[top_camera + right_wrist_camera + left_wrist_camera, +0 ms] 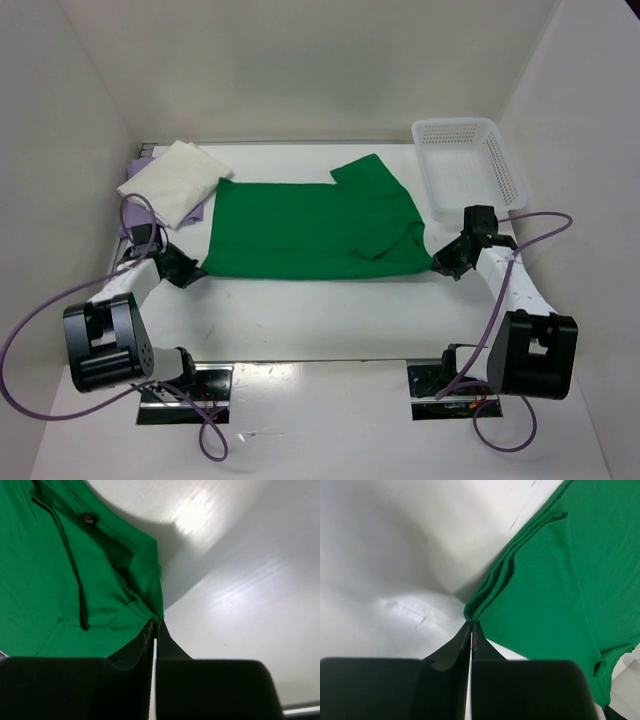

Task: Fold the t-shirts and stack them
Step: Fold the flattened tshirt in 1/3 of the way

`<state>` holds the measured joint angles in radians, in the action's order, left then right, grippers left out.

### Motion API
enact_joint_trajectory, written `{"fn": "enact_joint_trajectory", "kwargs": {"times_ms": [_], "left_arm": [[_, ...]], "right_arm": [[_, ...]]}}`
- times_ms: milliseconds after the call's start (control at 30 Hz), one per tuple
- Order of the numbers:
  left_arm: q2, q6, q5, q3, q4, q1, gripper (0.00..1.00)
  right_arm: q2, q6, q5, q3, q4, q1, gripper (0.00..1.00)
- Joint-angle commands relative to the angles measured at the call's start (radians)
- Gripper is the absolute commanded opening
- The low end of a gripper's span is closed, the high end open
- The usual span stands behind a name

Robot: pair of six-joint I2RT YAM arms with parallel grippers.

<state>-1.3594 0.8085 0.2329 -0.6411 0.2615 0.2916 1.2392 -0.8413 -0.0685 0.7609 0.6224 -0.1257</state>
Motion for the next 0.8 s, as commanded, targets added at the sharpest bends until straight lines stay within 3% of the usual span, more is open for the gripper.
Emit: {"fn": "enact_joint_trajectory", "kwargs": {"times_ms": [0, 133, 200, 233, 300, 367, 400, 500, 533, 567, 600, 667, 767], "left_arm": [[0.101, 0.01, 0.003, 0.034, 0.117, 0.021, 0.01], [0.235, 0.063, 0.081, 0.057, 0.186, 0.05, 0.12], [0.25, 0.073, 0.091, 0.048, 0.246, 0.05, 0.14], [0.25, 0.074, 0.111, 0.047, 0.255, 0.05, 0.28], [0.25, 0.074, 0.121, 0.047, 0.277, 0.063, 0.58], [0.261, 0.064, 0.121, 0.003, 0.286, 0.063, 0.93], [0.261, 0.048, 0.108, -0.018, 0.298, 0.063, 1.0], [0.235, 0.001, 0.094, -0.115, 0.297, 0.063, 1.0], [0.235, -0.008, 0.094, -0.136, 0.286, 0.063, 1.0], [0.223, -0.017, 0.094, -0.15, 0.234, 0.063, 1.0], [0.201, -0.017, 0.138, -0.15, 0.19, 0.038, 1.0], [0.178, -0.005, 0.16, -0.15, 0.1, -0.032, 0.6], [0.12, 0.03, 0.117, -0.163, 0.039, -0.181, 0.12]], "right_arm": [[-0.023, 0.048, 0.003, 0.075, 0.207, -0.018, 0.0], [-0.05, 0.076, 0.004, 0.109, 0.278, 0.018, 0.0], [-0.06, 0.094, 0.019, 0.13, 0.312, 0.018, 0.06], [-0.06, 0.103, 0.019, 0.155, 0.329, 0.027, 0.23], [-0.06, 0.136, 0.029, 0.173, 0.339, 0.047, 0.42], [-0.06, 0.165, 0.041, 0.201, 0.352, 0.057, 0.5], [-0.06, 0.165, 0.05, 0.213, 0.352, 0.057, 0.51], [-0.034, 0.218, 0.059, 0.276, 0.318, 0.096, 0.54], [-0.017, 0.257, -0.003, 0.287, 0.292, 0.115, 0.51], [0.006, 0.257, -0.022, 0.287, 0.274, 0.135, 0.43], [0.032, 0.268, -0.051, 0.267, 0.249, 0.179, 0.21], [0.092, 0.246, -0.161, 0.223, 0.114, 0.224, 0.0], [0.152, 0.203, -0.171, 0.126, -0.07, 0.317, 0.0]]}}
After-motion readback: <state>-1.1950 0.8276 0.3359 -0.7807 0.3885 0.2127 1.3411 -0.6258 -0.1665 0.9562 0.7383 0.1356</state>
